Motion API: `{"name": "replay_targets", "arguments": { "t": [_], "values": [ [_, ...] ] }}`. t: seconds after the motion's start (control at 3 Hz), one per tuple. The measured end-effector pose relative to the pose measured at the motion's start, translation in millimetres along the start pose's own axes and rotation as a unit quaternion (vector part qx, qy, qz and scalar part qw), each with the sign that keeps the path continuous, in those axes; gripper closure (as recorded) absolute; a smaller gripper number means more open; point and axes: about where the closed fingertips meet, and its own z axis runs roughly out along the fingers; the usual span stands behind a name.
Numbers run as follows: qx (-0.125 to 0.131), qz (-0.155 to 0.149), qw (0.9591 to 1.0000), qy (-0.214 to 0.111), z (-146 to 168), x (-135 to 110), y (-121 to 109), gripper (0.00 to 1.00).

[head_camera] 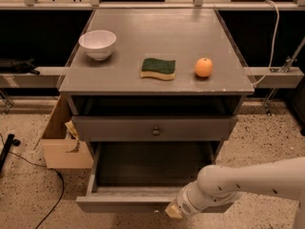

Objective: Close middle drawer

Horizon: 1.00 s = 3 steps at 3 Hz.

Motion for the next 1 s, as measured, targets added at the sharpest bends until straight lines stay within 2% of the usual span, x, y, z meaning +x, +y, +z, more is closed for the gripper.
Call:
{"name": "replay_targets", "arguments": {
  "t": [0.33, 0.67, 1.0],
  "values": [
    [-0.007, -0.013, 0.9997, 0.020, -14.5, 14.7, 25.5, 1.00],
    [-0.007, -0.013, 0.9997, 0.021, -16.3, 14.5, 26.8, 1.00],
    [0.001, -0.017, 0.9998, -0.007, -44.8, -2.4, 21.7, 1.00]
  ]
}}
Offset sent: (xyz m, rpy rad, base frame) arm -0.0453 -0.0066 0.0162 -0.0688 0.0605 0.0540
